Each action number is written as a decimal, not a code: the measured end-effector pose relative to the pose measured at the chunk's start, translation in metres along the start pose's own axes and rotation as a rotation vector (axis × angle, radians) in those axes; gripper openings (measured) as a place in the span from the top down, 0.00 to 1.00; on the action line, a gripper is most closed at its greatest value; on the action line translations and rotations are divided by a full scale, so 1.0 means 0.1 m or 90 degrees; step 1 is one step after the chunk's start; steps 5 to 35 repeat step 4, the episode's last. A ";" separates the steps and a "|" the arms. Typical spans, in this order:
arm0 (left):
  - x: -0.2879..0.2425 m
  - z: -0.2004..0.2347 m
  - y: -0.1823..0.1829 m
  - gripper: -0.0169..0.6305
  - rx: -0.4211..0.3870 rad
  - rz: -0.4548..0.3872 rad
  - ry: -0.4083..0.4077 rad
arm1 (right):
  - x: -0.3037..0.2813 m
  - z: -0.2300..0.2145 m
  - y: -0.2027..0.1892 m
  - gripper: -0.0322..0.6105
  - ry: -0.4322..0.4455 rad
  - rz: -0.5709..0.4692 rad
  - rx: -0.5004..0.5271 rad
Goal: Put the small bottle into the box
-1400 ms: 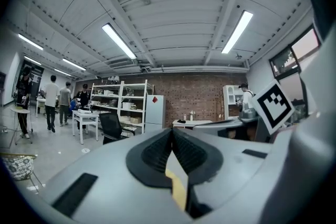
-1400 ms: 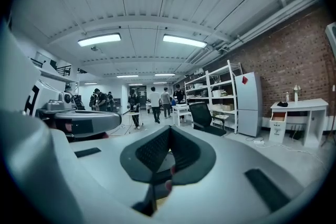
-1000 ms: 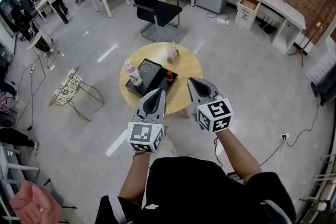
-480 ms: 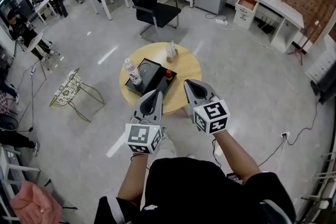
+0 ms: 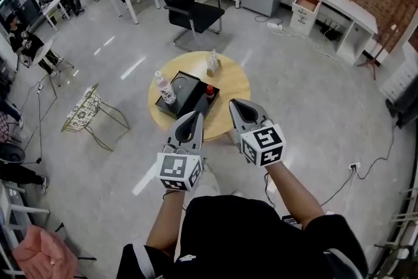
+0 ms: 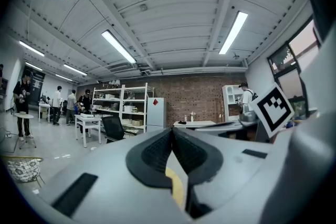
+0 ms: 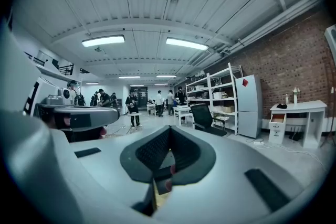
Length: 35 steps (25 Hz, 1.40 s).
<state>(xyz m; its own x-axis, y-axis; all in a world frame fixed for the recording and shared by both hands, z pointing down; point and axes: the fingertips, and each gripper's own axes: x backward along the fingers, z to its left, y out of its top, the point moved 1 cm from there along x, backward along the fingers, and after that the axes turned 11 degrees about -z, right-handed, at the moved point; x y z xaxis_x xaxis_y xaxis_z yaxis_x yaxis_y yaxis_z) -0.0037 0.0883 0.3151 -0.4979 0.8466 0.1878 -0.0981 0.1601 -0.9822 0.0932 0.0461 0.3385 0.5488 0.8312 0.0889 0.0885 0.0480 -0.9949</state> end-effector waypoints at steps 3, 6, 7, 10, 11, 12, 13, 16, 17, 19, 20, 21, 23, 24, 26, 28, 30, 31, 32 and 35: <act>-0.01 0.01 0.01 0.96 0.002 0.001 0.000 | -0.01 -0.02 0.00 0.95 -0.002 0.003 -0.001; -0.02 0.01 0.01 0.96 0.002 0.001 0.001 | -0.01 -0.02 0.00 0.95 -0.002 0.004 -0.002; -0.02 0.01 0.01 0.96 0.002 0.001 0.001 | -0.01 -0.02 0.00 0.95 -0.002 0.004 -0.002; -0.02 0.01 0.01 0.96 0.002 0.001 0.001 | -0.01 -0.02 0.00 0.95 -0.002 0.004 -0.002; -0.02 0.01 0.01 0.96 0.002 0.001 0.001 | -0.01 -0.02 0.00 0.95 -0.002 0.004 -0.002; -0.02 0.01 0.01 0.96 0.002 0.001 0.001 | -0.01 -0.02 0.00 0.95 -0.002 0.004 -0.002; -0.02 0.01 0.01 0.96 0.002 0.001 0.001 | -0.01 -0.02 0.00 0.95 -0.002 0.004 -0.002; -0.02 0.01 0.01 0.96 0.002 0.001 0.001 | -0.01 -0.02 0.00 0.95 -0.002 0.004 -0.002; -0.02 0.01 0.01 0.96 0.002 0.001 0.001 | -0.01 -0.02 0.00 0.95 -0.002 0.004 -0.002; -0.02 0.01 0.01 0.96 0.002 0.001 0.001 | -0.01 -0.02 0.00 0.95 -0.002 0.004 -0.002; -0.02 0.01 0.01 0.96 0.002 0.001 0.001 | -0.01 -0.02 0.00 0.95 -0.002 0.004 -0.002; -0.02 0.01 0.01 0.96 0.002 0.001 0.001 | -0.01 -0.02 0.00 0.95 -0.002 0.004 -0.002; -0.02 0.01 0.01 0.96 0.002 0.001 0.001 | -0.01 -0.02 0.00 0.95 -0.002 0.004 -0.002; -0.02 0.01 0.01 0.96 0.002 0.001 0.001 | -0.01 -0.02 0.00 0.95 -0.002 0.004 -0.002; -0.02 0.01 0.01 0.96 0.002 0.001 0.001 | -0.01 -0.02 0.00 0.95 -0.002 0.004 -0.002; -0.02 0.01 0.01 0.96 0.002 0.001 0.001 | -0.01 -0.02 0.00 0.95 -0.002 0.004 -0.002; -0.02 0.01 0.01 0.96 0.002 0.001 0.001 | -0.01 -0.02 0.00 0.95 -0.002 0.004 -0.002; -0.02 0.01 0.01 0.96 0.002 0.001 0.001 | -0.01 -0.02 0.00 0.95 -0.002 0.004 -0.002; -0.02 0.01 0.01 0.96 0.002 0.001 0.001 | -0.01 -0.02 0.00 0.95 -0.002 0.004 -0.002; -0.02 0.01 0.01 0.96 0.002 0.001 0.001 | -0.01 -0.02 0.00 0.95 -0.002 0.004 -0.002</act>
